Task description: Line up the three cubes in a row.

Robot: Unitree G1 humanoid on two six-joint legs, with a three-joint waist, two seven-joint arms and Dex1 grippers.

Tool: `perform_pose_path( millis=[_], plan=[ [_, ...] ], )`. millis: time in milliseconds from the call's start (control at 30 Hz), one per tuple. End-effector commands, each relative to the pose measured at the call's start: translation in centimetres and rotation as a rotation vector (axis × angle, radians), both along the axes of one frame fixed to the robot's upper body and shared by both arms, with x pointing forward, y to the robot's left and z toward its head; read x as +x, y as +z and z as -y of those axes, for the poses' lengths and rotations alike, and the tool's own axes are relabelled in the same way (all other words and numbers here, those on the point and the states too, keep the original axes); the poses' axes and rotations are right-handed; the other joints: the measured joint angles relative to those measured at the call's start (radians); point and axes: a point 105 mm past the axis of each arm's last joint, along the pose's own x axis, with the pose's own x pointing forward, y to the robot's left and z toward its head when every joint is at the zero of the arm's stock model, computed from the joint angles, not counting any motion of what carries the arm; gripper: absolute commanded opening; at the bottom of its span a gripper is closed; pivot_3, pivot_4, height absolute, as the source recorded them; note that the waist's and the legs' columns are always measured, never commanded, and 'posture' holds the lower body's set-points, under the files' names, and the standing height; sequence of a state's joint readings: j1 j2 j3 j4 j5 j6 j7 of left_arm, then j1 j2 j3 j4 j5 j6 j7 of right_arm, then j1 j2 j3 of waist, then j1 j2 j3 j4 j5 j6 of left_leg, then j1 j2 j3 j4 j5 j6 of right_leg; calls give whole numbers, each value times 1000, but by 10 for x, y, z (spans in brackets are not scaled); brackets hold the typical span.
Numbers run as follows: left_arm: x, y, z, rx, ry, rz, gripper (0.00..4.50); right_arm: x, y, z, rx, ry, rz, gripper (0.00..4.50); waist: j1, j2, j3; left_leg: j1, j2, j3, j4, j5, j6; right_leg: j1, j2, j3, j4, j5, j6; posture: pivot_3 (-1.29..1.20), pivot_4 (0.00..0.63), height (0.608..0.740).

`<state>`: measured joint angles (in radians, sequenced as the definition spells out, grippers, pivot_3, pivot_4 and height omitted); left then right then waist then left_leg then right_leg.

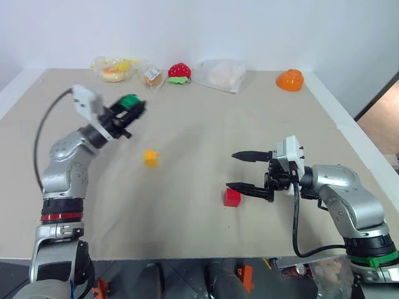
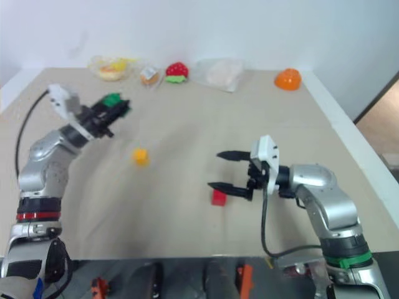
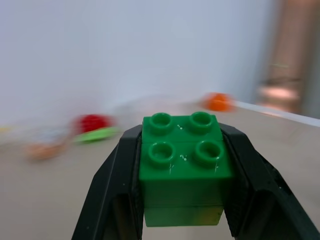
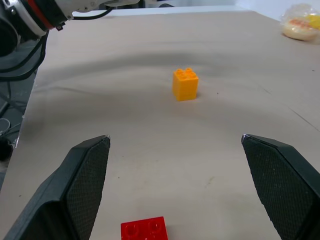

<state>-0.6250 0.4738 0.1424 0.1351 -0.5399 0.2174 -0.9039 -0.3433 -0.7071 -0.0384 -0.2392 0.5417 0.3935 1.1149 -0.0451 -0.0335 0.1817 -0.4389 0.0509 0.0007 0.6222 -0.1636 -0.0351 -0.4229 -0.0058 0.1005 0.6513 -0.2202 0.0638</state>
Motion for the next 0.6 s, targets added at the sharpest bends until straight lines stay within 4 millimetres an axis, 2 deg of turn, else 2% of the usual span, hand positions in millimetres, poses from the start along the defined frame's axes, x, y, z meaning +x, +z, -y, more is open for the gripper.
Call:
perform_pose_path(
  millis=[33, 133, 200, 333, 600],
  plan=[
    [-43, -23, 41, 209, -314, 31, 1383, -8, 16, 10, 17, -41, 53, 4370, -3, 0, 0, 1, 0, 0, -1, 0, 0, 0, 0, 0, 0, -1, 0, 0, 150, 740],
    [-69, -55, 59, 338, -504, -6, 1383, -15, 16, 15, 35, -74, 46, 4370, -2, 0, 0, 2, 1, 0, -2, 0, 0, 0, 1, 0, 0, -2, -2, 0, 150, 740],
    [-76, -68, 63, 382, -561, -28, 1383, -17, 15, 17, 36, -92, 44, 4370, -2, 0, 0, 2, 1, -1, -2, 0, 0, 0, 1, -1, 1, -2, -4, 0, 150, 740],
    [-67, -99, 58, 469, -587, -64, 1383, -24, 14, 17, 41, -106, 37, 4370, -2, 1, 0, 2, 1, -1, 2, 0, 1, 1, 1, -1, 1, -2, -7, 0, 150, 740],
    [-55, -109, 70, 459, -610, -57, 1383, -28, 13, 16, 39, -120, 29, 4370, 1, 0, 0, -1, 0, -1, 7, 0, 1, 1, 0, 0, 0, -1, -6, 0, 150, 740]
  ],
)
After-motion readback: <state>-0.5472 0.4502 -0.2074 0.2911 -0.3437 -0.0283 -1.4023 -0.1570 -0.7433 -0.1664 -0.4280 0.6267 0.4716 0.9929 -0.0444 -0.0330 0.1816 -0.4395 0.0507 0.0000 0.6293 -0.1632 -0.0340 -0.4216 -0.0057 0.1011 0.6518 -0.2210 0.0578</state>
